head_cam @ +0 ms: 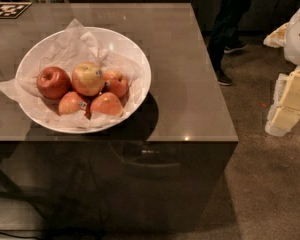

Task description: Pick apple from white bowl

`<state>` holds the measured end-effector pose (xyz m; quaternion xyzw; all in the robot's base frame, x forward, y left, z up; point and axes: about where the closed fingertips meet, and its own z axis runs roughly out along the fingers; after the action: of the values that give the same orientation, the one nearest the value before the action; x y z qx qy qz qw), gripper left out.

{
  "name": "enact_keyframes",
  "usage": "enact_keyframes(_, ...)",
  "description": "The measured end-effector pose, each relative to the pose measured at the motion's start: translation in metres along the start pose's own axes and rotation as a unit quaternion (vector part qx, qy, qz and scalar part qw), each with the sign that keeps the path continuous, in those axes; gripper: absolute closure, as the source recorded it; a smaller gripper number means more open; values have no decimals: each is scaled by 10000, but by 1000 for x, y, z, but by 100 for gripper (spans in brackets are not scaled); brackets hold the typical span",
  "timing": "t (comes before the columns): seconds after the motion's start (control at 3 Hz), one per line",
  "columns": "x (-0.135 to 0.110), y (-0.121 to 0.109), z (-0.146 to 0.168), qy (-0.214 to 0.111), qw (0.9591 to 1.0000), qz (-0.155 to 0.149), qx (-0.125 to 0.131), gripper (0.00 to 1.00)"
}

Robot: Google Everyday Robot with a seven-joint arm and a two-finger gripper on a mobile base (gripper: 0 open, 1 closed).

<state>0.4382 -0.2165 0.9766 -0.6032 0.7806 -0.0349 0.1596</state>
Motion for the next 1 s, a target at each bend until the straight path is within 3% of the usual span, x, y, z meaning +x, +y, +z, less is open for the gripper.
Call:
enact_keyframes(0.67,-12,2,-8,-8,9999,-149,72,0)
enact_keyframes(1.0,-39,4,-27,-7,9982,-561,204,0)
